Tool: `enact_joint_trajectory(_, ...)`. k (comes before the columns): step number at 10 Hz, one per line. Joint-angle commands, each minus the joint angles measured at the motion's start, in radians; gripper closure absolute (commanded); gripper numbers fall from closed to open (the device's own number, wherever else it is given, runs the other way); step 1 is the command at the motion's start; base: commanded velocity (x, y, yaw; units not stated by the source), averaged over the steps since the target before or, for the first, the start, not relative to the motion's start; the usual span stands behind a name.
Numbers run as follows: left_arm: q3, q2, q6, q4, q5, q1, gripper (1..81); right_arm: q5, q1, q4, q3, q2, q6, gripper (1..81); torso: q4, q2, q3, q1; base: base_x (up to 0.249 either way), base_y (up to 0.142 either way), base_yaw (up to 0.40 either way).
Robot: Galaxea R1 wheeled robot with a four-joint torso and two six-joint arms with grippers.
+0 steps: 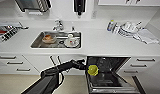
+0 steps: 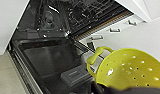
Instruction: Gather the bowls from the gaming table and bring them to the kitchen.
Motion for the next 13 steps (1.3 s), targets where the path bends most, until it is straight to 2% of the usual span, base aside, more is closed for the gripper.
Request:
enact_joint_trajectory(1,-0.064,0.043,-0.031,0.012,0.040,-0.245,81.1,-0.054,-0.016,-0.004,0.010,-0.004,0.002,81.1,0.000,0.000,0.000,0.000,0.000,0.000,0.000)
enact_joint_trajectory(2,-0.063,0.043,-0.036,0.004,0.038,-0.238,81.1,-0.054,-0.014,-0.004,0.010,-0.003,0.002,81.1,0.000,0.000,0.000,0.000,0.000,0.000,0.000)
enact_joint_trajectory(3,-0.061,0.043,-0.034,-0.028,0.038,-0.224,81.1,-0.054,-0.011,-0.004,0.010,-0.003,0.004,81.1,0.000,0.000,0.000,0.000,0.000,0.000,0.000)
enact_joint_trajectory(4,-0.038,0.043,-0.034,-0.040,0.038,-0.216,81.1,-0.054,-0.009,-0.004,0.010,-0.001,0.002,81.1,0.000,0.000,0.000,0.000,0.000,0.000,0.000)
enact_joint_trajectory(6,0.022,0.043,-0.034,-0.045,0.044,-0.213,81.1,-0.054,-0.009,-0.004,0.010,-0.001,0.002,81.1,0.000,0.000,0.000,0.001,0.000,0.000,0.000)
enact_joint_trajectory(10,0.044,0.043,-0.034,-0.047,0.037,-0.213,81.1,-0.054,-0.006,-0.004,0.010,0.002,0.002,81.1,0.000,0.000,-0.001,0.001,0.000,0.000,0.000)
enact_joint_trajectory(13,0.204,0.043,-0.036,-0.050,0.038,-0.215,81.1,-0.054,-0.006,-0.004,0.010,0.003,0.002,81.1,0.000,0.000,-0.001,0.001,0.000,0.000,0.000)
